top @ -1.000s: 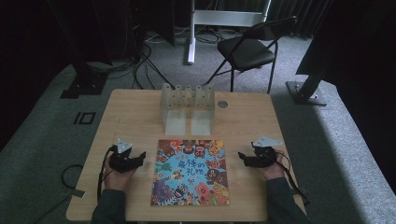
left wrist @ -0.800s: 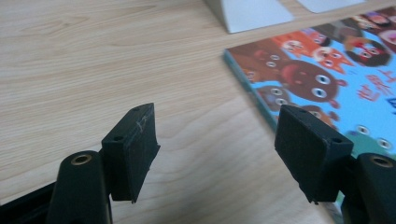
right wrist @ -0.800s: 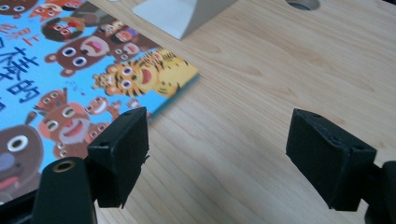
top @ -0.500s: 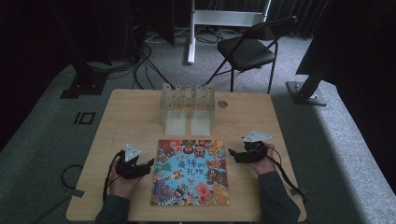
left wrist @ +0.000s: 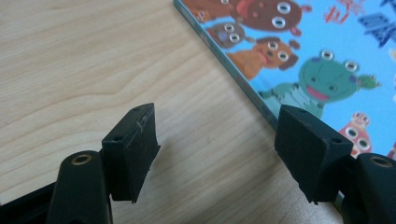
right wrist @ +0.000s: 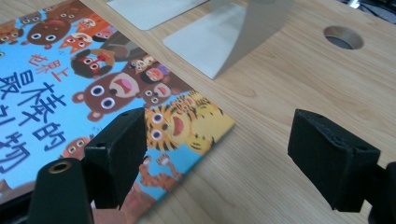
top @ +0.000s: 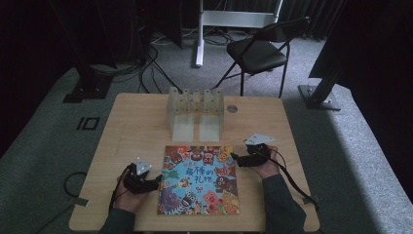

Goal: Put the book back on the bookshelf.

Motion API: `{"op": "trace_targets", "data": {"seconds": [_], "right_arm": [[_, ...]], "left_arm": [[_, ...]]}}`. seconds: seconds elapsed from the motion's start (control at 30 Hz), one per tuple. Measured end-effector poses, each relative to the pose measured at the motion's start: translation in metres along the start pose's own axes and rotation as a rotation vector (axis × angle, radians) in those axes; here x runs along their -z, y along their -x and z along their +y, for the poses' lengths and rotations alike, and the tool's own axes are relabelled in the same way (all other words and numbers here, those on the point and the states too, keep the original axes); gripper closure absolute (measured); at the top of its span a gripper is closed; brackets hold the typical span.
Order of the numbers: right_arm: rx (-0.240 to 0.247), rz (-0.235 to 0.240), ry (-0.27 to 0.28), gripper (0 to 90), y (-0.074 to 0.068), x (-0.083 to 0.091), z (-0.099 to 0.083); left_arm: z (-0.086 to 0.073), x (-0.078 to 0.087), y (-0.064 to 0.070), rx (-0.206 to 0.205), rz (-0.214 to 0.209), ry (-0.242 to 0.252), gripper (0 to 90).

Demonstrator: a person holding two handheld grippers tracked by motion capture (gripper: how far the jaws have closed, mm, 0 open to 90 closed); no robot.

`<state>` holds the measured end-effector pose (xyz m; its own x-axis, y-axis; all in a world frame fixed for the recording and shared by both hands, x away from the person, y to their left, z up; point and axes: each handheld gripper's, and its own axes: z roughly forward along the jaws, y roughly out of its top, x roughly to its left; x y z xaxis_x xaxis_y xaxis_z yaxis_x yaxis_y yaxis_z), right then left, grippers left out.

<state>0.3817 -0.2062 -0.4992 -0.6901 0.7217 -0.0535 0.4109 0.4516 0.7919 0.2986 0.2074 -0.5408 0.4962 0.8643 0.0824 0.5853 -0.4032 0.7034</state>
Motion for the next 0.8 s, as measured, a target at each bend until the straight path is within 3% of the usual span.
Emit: {"op": "trace_targets", "data": {"seconds": [0.2, 0.4, 0.5, 0.6, 0.67, 0.73, 0.8], "right_arm": [[0.007, 0.025, -0.009, 18.1, -0.003, -0.012, 0.004], [-0.002, 0.063, -0.019, 15.2, -0.005, -0.022, 0.006], [0.000, 0.070, -0.029, 14.5, -0.006, -0.029, 0.007], [-0.008, 0.081, -0.043, 13.9, -0.006, -0.039, 0.006], [-0.012, 0.080, -0.051, 13.9, -0.004, -0.042, 0.005], [-0.028, 0.079, -0.062, 13.9, -0.002, -0.047, 0.003], [-0.039, 0.081, -0.067, 13.9, 0.001, -0.052, 0.002]], "left_arm": [[-0.001, -0.002, -0.004, 0.024, -0.026, 0.002, 30.9], [0.001, -0.002, -0.003, 0.020, -0.014, -0.001, 31.1], [0.003, 0.001, -0.001, 0.023, -0.015, 0.027, 31.1], [0.006, 0.005, 0.004, 0.019, -0.054, 0.054, 28.6], [0.008, 0.007, 0.011, -0.004, -0.065, 0.061, 27.1], [0.011, 0.008, 0.020, -0.024, -0.081, 0.067, 22.7], [0.013, 0.008, 0.028, -0.031, -0.124, 0.070, 16.3]]}}
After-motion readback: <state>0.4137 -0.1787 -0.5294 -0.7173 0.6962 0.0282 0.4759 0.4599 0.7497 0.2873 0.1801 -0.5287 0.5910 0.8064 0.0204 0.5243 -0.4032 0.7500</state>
